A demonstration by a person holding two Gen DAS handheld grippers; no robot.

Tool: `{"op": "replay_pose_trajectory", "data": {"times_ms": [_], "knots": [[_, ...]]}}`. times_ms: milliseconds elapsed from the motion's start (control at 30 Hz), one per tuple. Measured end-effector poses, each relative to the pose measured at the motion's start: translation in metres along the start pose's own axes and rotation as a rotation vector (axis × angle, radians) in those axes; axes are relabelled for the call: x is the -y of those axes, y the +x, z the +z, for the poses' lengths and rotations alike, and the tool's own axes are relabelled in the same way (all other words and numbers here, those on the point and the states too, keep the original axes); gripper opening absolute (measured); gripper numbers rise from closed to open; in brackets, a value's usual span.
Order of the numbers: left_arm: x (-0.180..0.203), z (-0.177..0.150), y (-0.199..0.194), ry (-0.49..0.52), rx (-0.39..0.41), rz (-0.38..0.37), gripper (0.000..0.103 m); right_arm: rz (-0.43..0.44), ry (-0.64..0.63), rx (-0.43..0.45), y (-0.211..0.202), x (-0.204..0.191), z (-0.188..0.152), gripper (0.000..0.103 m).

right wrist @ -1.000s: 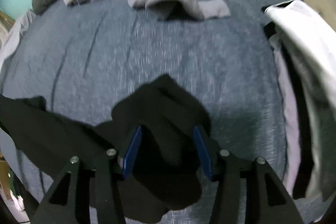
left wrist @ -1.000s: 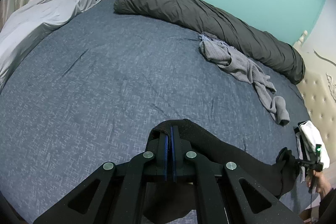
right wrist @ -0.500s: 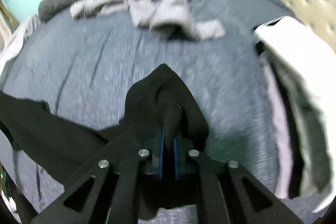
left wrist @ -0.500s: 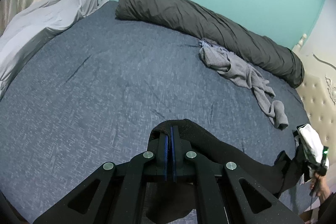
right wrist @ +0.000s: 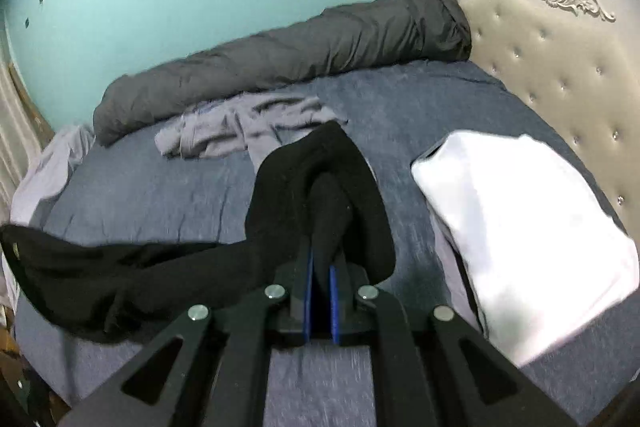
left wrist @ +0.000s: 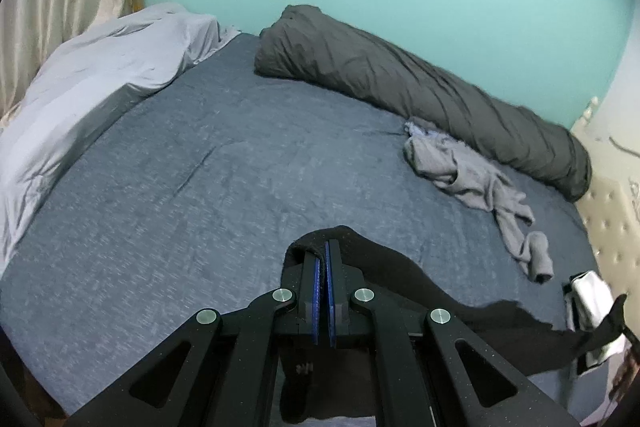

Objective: Fold clothes

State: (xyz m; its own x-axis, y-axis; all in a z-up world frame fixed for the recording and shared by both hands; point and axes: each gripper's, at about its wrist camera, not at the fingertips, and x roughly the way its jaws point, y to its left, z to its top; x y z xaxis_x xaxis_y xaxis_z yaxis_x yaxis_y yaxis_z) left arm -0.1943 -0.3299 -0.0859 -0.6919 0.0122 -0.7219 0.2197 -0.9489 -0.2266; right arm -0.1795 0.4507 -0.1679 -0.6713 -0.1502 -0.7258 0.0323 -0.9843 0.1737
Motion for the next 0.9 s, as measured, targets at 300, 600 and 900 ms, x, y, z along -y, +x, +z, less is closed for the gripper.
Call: {"op": "replay_pose_trajectory", "data": {"times_ms": [300, 600, 900], "knots": [[-0.021, -0.040, 0.064, -0.078, -0.185, 0.034, 0.028, 0.006, 0.024, -0.188, 0.041, 0.017, -0.101, 0.006], [-0.063, -0.100, 0.066, -0.096, -0.287, 0.052, 0.060, 0.001, 0.031, -0.258, 0.059, 0.027, -0.134, 0.007], [-0.062, -0.216, 0.092, -0.023, -0.452, -0.011, 0.060, -0.002, 0.041, -0.277, 0.063, 0.030, -0.144, 0.008]]}}
